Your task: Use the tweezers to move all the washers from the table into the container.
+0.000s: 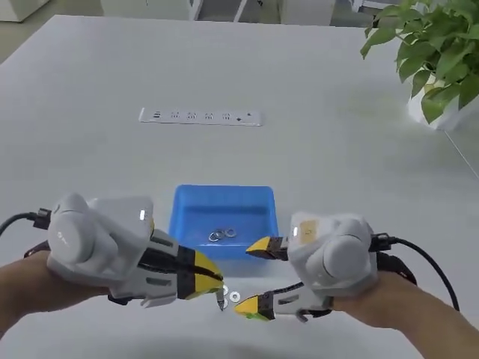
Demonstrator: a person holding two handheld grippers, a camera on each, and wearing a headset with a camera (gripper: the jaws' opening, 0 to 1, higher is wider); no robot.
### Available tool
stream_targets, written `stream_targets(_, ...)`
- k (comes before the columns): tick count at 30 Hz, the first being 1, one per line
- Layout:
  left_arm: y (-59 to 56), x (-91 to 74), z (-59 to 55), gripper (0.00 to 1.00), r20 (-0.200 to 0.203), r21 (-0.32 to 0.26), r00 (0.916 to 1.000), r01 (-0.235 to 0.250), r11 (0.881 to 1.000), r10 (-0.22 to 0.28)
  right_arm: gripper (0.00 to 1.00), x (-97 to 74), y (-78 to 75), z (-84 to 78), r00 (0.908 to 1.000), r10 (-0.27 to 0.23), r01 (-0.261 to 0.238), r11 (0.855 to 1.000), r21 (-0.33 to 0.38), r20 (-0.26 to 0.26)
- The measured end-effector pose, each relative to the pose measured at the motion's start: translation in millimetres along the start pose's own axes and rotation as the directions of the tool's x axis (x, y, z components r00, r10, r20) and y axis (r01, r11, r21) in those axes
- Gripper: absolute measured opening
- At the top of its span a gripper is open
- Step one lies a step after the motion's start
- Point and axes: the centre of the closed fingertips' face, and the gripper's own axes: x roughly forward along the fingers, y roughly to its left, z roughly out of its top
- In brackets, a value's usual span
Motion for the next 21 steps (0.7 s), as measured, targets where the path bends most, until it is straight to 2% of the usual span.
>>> stream_targets(10,0.3,-1.5,-2.3,0.05,-0.014,0.01,0.9999,0.007,1.0,-0.006,0.26,14.6,14.0,3.7,0.9964,0.084,-0.084,0.996,-0.033,-0.011)
stream_targets(21,-1.1,-0.6,-2.1,0.05,-0.017,0.016,0.9997,0.015,1.0,-0.015,0.16,23.1,22.0,4.0,0.9914,0.129,-0.13,0.99,-0.056,-0.022)
